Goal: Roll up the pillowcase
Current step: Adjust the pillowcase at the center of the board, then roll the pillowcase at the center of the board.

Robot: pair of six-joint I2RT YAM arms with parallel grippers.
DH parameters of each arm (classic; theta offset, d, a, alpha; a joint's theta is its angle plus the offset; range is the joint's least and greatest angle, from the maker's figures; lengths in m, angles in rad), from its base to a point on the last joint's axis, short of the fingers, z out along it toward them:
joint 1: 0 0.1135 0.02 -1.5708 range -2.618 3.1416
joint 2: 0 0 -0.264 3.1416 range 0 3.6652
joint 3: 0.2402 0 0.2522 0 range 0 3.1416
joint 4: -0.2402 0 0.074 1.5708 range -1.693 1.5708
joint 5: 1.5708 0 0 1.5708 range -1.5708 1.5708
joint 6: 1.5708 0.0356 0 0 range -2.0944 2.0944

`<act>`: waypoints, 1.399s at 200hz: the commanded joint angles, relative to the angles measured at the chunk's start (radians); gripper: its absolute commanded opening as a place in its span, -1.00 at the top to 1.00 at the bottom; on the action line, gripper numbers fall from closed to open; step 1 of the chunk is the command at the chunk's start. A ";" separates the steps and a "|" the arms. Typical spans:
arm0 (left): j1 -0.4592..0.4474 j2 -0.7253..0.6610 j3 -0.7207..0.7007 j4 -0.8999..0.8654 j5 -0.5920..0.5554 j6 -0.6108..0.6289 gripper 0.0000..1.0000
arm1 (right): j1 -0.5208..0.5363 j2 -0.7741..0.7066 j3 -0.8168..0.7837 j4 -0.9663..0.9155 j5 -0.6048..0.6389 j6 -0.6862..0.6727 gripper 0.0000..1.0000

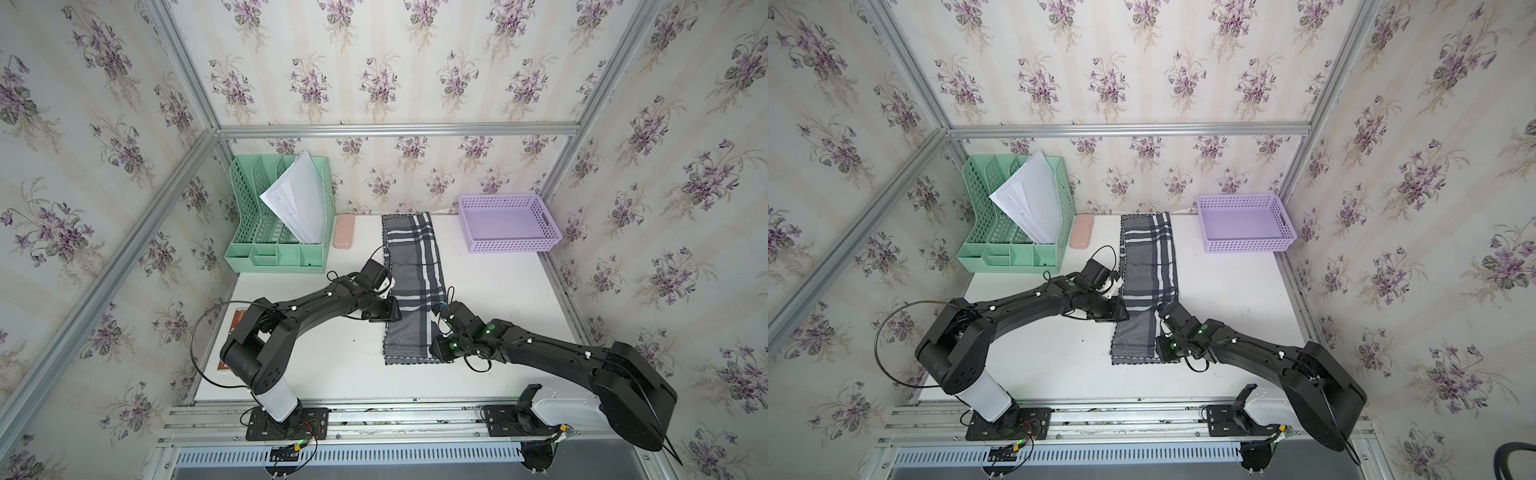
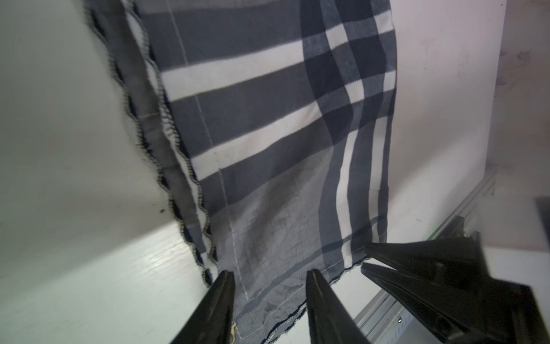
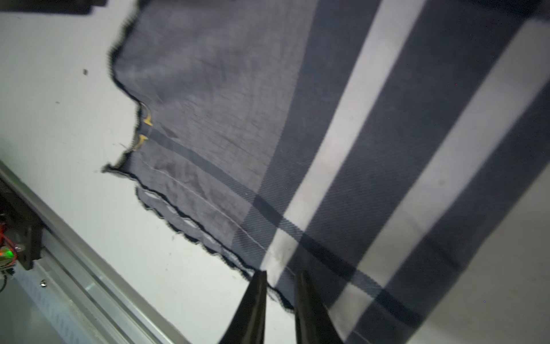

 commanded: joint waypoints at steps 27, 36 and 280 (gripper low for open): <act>0.004 0.085 0.062 0.024 -0.131 -0.016 0.15 | 0.026 0.127 -0.008 -0.005 0.059 0.065 0.78; 0.006 0.123 0.078 0.005 -0.151 -0.011 0.17 | 0.031 0.137 -0.021 0.001 0.047 0.068 0.80; 0.387 -0.444 -0.337 -0.161 -0.211 -0.120 -0.66 | 0.592 0.380 0.362 -0.117 0.545 -0.375 -0.66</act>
